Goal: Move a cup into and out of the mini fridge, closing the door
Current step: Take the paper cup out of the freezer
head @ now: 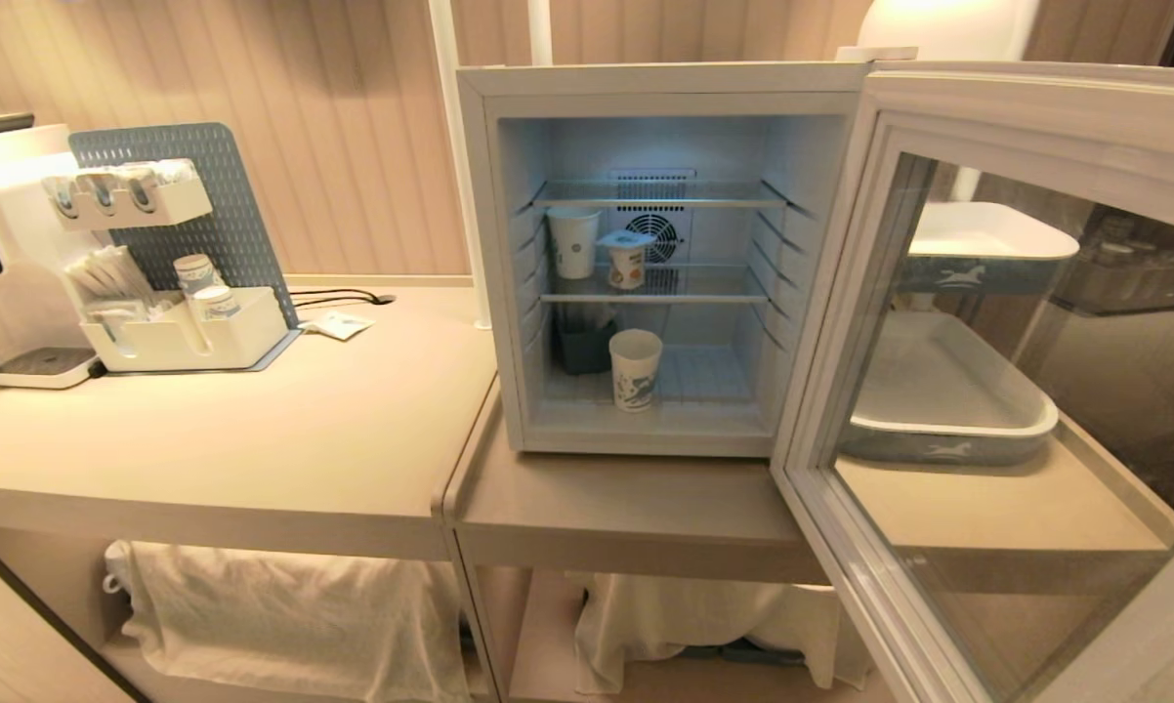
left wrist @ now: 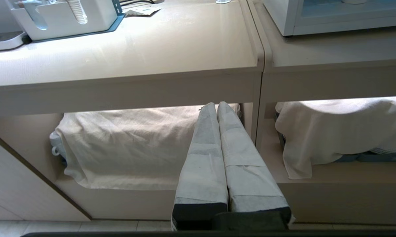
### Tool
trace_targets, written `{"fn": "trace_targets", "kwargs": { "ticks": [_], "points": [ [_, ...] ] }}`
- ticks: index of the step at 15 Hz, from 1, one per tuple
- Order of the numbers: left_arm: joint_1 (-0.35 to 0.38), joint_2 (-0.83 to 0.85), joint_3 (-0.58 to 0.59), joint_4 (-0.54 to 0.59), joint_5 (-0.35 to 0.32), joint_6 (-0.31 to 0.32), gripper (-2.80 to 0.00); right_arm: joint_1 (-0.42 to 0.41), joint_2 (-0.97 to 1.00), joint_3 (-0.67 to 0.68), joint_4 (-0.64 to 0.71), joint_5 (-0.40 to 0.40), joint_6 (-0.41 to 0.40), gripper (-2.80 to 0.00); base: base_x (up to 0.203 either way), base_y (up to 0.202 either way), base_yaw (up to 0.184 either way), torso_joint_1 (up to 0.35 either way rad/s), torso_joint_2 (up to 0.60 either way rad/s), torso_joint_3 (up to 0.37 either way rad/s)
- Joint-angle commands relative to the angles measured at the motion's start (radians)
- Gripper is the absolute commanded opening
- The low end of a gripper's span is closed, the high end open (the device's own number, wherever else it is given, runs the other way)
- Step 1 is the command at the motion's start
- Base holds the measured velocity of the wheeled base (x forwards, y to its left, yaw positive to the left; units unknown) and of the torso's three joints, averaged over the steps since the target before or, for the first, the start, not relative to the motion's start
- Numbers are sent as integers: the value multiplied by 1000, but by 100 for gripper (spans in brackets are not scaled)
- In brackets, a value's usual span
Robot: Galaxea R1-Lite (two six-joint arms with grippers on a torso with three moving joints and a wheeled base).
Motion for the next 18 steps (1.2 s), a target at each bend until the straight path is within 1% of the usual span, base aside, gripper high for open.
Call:
{"fn": "trace_targets", "kwargs": {
  "ticks": [1,7,10,11,18],
  "points": [
    [0,2,-1,1,0,1,-280,0,1,-1,-1,0,0,-280,-180,0,-3,7,16,2],
    [0,2,1,5,-1,-10,-280,0,1,0,-1,0,0,-280,-195,0,0,2,2,1],
    [1,2,1,3,-1,-1,-280,0,1,0,0,0,0,-280,-194,0,0,1,3,5],
    [1,2,1,5,-3,-12,-280,0,1,0,0,0,-1,-280,-143,0,2,2,-7,2],
    [1,2,1,5,0,-16,-280,0,0,0,0,0,-1,-280,-7,0,0,1,-1,0]
  ]
}}
